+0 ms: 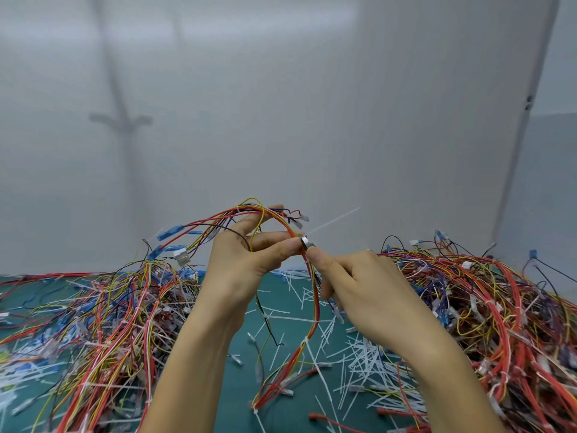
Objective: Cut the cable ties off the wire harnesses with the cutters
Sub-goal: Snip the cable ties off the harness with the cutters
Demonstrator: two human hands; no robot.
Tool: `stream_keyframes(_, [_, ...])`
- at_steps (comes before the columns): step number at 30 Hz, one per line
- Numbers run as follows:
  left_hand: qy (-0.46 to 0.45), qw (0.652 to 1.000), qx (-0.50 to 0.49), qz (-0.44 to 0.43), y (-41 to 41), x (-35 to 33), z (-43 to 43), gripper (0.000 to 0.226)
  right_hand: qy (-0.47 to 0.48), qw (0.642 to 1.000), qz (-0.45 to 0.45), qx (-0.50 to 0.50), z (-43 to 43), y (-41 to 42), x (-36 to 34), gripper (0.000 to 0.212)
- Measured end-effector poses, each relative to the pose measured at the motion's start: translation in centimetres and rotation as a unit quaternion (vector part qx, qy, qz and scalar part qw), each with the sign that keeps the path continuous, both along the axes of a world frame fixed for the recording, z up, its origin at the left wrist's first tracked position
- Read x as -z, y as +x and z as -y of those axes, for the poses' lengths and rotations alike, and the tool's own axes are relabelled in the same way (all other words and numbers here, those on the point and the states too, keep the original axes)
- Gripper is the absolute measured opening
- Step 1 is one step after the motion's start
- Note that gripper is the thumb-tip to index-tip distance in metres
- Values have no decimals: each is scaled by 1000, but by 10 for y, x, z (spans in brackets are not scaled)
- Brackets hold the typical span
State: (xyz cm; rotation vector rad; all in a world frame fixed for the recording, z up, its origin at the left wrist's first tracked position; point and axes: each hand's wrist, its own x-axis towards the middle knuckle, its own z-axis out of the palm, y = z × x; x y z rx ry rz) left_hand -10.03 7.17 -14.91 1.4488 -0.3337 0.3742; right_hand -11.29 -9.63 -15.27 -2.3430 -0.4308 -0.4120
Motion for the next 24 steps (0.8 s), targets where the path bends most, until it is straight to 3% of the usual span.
stream_keyframes(4, [11,1000,6,2,-1,-1,-2,52,58,996,-55,-36,1,3,1,78])
stream_keyframes(11, [21,1000,5,-1,-2,-2,-4,55,70,993,-80,-55,0,3,3,75])
stream_keyframes(19, [26,999,-21,-2,-1,-2,-5,49,-18,1000,15,15,-11,1,3,82])
stream_keyframes(24, [30,999,-42,-2,1,-1,-10,40,-35,998,45,38,-25,0,8,69])
